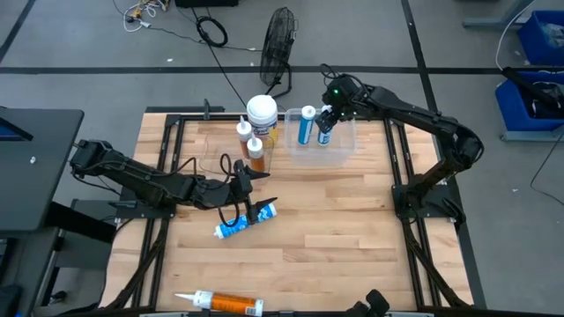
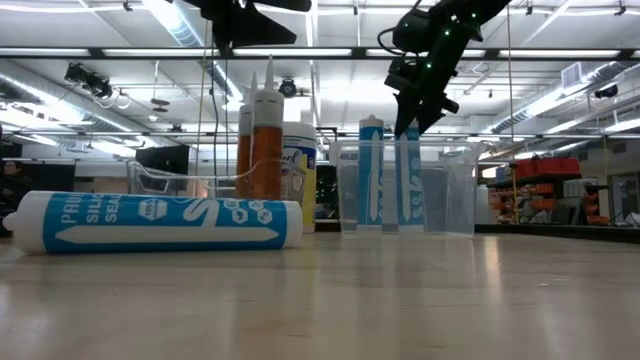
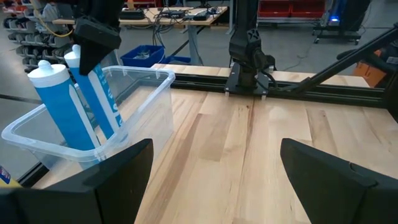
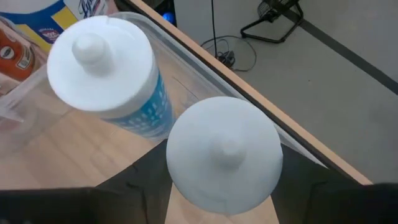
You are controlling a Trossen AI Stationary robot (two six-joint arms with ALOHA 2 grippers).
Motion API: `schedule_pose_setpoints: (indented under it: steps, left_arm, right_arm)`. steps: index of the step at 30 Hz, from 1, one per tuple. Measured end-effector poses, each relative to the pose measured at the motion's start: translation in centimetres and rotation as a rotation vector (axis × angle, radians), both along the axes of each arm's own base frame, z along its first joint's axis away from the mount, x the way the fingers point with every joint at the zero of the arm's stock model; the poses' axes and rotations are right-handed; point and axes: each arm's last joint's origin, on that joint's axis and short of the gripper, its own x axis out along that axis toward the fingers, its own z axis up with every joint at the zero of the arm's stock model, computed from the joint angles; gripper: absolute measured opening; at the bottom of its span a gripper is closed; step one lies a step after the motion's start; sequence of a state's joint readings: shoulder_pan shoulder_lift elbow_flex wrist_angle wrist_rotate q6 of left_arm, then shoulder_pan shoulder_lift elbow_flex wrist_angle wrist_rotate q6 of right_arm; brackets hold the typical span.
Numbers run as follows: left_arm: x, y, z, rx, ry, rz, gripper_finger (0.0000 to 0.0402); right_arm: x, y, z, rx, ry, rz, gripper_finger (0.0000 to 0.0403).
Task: Pick & place silicon tubes, Sealant and Lysol wipes
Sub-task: Put the bottom blue sealant into the right transparent bin, then put the blue sealant into the right transparent bin
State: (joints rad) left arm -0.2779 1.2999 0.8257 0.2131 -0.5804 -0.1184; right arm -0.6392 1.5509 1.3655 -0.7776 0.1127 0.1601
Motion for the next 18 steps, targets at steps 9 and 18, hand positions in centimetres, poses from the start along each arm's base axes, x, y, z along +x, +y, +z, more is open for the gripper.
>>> schedule_pose_setpoints:
  steps: [9,18]
  left_arm:
    - [0.0,0.0,0.0,0.0,0.0,0.0,0.0358]
    - [0.0,0.0,0.0,-0.001,-0.003,0.0,0.0358]
  right_arm:
    - [-0.1,0.2,-0.4,0.056,0.001,-0.015,0.0297]
    - [-1.4,1.2,1.9,0.001,-0.064,-0.022,0.0319]
